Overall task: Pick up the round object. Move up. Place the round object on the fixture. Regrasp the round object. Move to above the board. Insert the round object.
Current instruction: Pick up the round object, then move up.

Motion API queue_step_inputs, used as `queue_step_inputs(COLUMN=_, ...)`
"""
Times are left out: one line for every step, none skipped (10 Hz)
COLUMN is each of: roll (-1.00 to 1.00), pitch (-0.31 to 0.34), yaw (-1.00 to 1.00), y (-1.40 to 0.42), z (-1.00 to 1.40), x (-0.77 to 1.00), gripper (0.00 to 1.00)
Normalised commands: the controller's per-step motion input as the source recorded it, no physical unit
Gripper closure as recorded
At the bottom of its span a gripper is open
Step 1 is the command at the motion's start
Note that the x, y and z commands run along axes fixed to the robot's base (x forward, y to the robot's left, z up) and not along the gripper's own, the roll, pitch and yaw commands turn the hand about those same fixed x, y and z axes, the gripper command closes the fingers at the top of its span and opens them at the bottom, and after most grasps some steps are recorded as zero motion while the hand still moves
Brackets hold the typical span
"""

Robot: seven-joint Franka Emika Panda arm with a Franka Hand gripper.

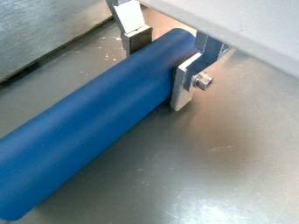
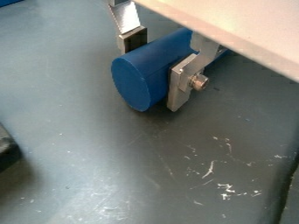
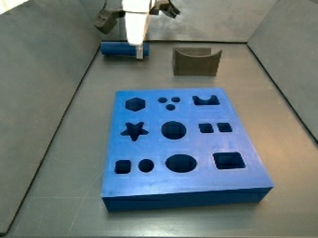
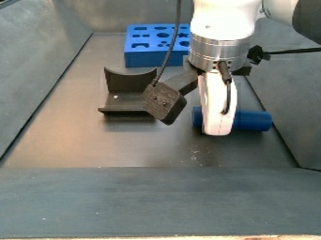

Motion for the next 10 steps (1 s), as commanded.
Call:
queue_step_inputs(roll=0.0, pitch=0.0, yaw=0.0, y=0.0, z=0.0, x=0.0, gripper=1.0)
queue_step_inputs(roll=0.0, pitch=0.0, yaw=0.0, y=0.0, z=0.0, x=0.0, gripper=1.0)
queue_step_inputs(roll=0.0, pitch=0.0, yaw=0.0, y=0.0, z=0.0, x=0.0, gripper=1.0)
queue_step_inputs(roll=0.0, pitch=0.0, yaw=0.0, y=0.0, z=0.0, x=0.0, gripper=1.0)
queue_step_inputs(roll=0.0, pitch=0.0, yaw=0.0, y=0.0, z=0.0, x=0.0, gripper=1.0)
queue_step_inputs(roll=0.0, pitch=0.0, yaw=0.0, y=0.0, z=1.0, x=0.0, gripper=1.0)
queue_step_inputs(roll=0.01, pitch=-0.007, yaw=0.02, y=0.05, z=1.0, x=0.01, gripper=1.0)
queue_step_inputs(roll=0.01, pitch=0.009, yaw=0.02, y=0.04, z=0.98, x=-0.01, gripper=1.0)
queue_step_inputs(roll=0.01, pitch=0.02, yaw=0.01, y=0.02, z=0.82, x=-0.02, gripper=1.0)
queue_step_inputs(roll=0.01, pitch=0.031, yaw=0.0, y=0.01, z=0.68, x=-0.02, gripper=1.0)
